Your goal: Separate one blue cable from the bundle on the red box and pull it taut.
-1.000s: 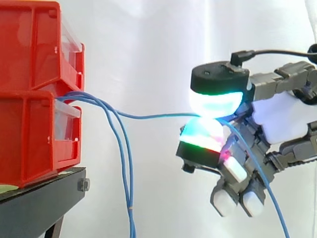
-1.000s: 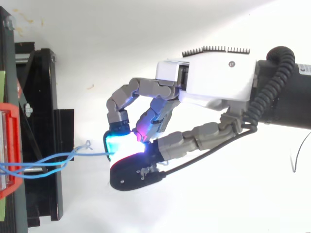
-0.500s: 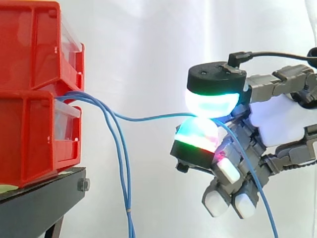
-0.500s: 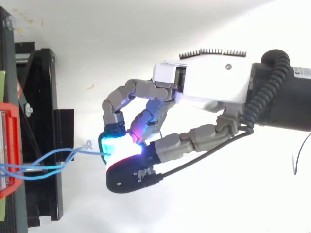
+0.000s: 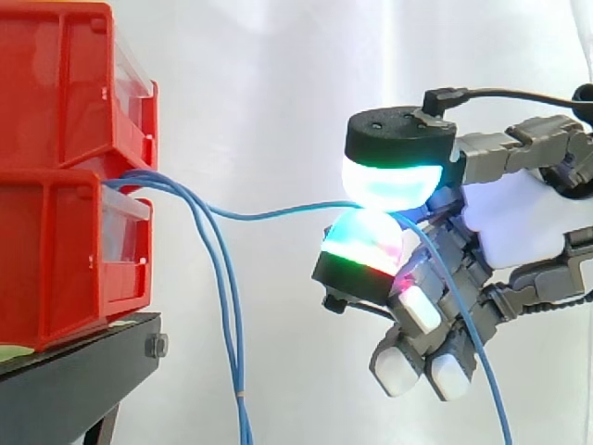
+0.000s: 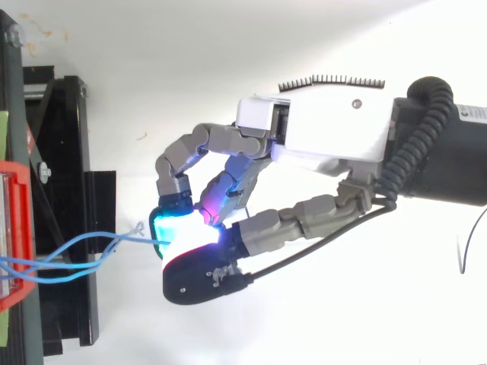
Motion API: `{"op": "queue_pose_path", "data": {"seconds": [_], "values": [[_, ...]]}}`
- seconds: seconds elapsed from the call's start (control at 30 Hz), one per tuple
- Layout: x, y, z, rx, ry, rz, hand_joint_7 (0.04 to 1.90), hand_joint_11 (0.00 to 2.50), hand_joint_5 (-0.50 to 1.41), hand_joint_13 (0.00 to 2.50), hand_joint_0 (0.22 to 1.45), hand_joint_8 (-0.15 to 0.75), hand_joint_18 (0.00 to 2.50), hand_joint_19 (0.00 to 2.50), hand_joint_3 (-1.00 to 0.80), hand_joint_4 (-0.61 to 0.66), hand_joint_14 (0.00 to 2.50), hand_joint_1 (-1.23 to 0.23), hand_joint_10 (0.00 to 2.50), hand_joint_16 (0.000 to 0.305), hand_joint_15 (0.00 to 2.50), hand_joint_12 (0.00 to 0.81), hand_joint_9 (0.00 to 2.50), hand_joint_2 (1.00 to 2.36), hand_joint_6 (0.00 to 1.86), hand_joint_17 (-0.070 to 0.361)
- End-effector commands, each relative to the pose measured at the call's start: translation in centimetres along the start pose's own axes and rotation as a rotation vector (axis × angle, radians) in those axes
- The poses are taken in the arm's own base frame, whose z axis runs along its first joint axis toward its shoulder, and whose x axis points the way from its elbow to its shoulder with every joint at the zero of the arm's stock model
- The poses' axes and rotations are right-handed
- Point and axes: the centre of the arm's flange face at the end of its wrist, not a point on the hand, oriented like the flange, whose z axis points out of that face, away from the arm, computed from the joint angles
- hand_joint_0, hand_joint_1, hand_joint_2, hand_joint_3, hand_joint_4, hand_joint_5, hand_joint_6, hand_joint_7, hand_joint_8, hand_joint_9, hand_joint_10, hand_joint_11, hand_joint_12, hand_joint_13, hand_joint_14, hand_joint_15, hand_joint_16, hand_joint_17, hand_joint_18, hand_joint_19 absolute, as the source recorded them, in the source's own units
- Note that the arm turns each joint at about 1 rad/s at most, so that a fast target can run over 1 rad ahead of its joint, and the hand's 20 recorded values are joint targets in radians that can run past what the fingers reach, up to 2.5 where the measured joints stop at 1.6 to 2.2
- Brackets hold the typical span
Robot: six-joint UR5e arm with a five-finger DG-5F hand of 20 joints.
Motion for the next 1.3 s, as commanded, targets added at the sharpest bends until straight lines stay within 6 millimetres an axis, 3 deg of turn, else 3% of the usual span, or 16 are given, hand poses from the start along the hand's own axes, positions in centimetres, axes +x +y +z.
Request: {"op": "queue_pose_path", "data": {"seconds": [0.0, 1.03, 1.27], "values": [[-0.01, 0.02, -0.01, -0.001, -0.001, 0.0, 1.19, 0.62, -0.13, 0.82, 0.63, 0.389, 0.87, 0.37, 0.05, -0.07, 0.01, -0.81, 0.01, 0.056, 0.36, 0.44, 1.04, 1.01, 0.92, 0.127], [0.01, -0.07, 0.04, 0.001, 0.0, 0.0, 1.07, 0.65, -0.13, 0.89, 0.61, 0.391, 0.82, 0.31, 0.03, -0.06, 0.01, -0.81, 0.01, 0.052, 0.39, 0.414, 1.18, 1.0, 0.92, 0.118], [-0.01, -0.05, -0.02, 0.001, 0.0, -0.002, 1.08, 0.72, -0.11, 1.03, 0.54, 0.425, 0.91, 0.26, -0.02, -0.03, 0.01, -0.82, 0.01, 0.048, 0.45, 0.434, 1.32, 1.23, 0.91, 0.109]]}}
